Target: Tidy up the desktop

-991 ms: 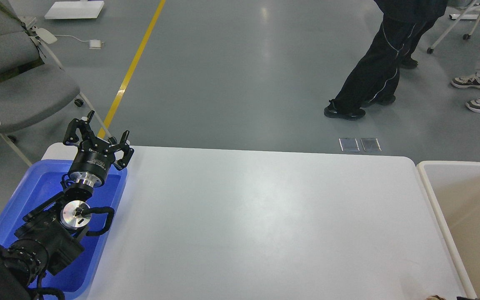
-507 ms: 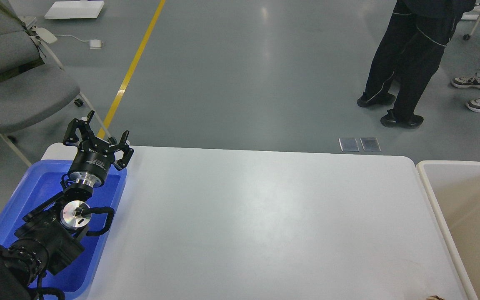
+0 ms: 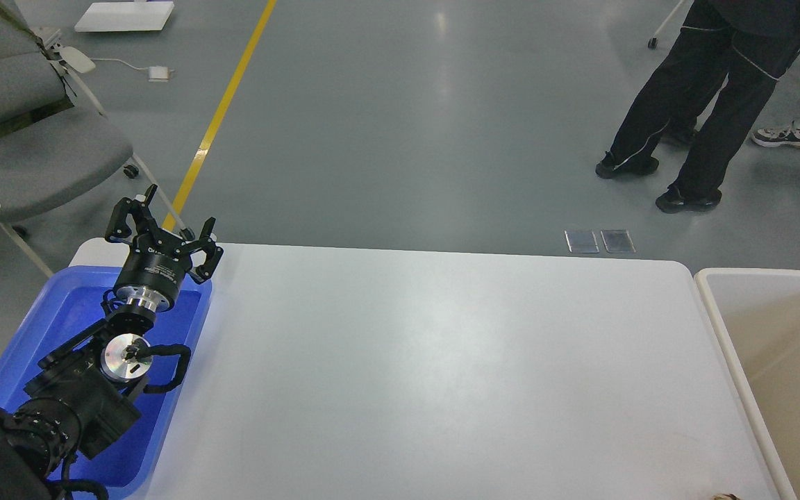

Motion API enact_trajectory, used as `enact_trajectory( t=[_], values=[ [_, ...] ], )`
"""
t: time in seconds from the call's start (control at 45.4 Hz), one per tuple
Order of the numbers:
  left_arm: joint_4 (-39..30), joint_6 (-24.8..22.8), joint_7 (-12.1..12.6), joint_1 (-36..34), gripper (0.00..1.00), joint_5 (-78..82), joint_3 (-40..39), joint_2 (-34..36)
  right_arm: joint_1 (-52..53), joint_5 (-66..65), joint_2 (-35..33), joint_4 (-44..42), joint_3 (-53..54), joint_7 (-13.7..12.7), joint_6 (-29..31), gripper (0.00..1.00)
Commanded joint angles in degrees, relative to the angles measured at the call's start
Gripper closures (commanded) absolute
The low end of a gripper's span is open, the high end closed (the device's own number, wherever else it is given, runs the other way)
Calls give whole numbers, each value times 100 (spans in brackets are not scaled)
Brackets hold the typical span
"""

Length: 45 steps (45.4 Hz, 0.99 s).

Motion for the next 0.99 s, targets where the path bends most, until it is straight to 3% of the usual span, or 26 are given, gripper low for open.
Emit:
enact_trajectory(
  t=[0.0,0.308,0.441,0.705,0.969],
  values=[
    [0,1,0,0,0,0,0,0,-19,17,63,-125,-93,-3,-23,100],
    [0,1,0,0,0,0,0,0,446,70,-499,524,-75,-3,74,100],
    [0,1,0,0,0,0,0,0,938,122,-1219,1403,-40,-47,618,100],
    [0,1,0,0,0,0,0,0,1905,404,-2204,2326,21,-21,1550,100],
    [0,1,0,0,0,0,0,0,3144,430,-2776,2582,56,15,2613,100]
  ],
)
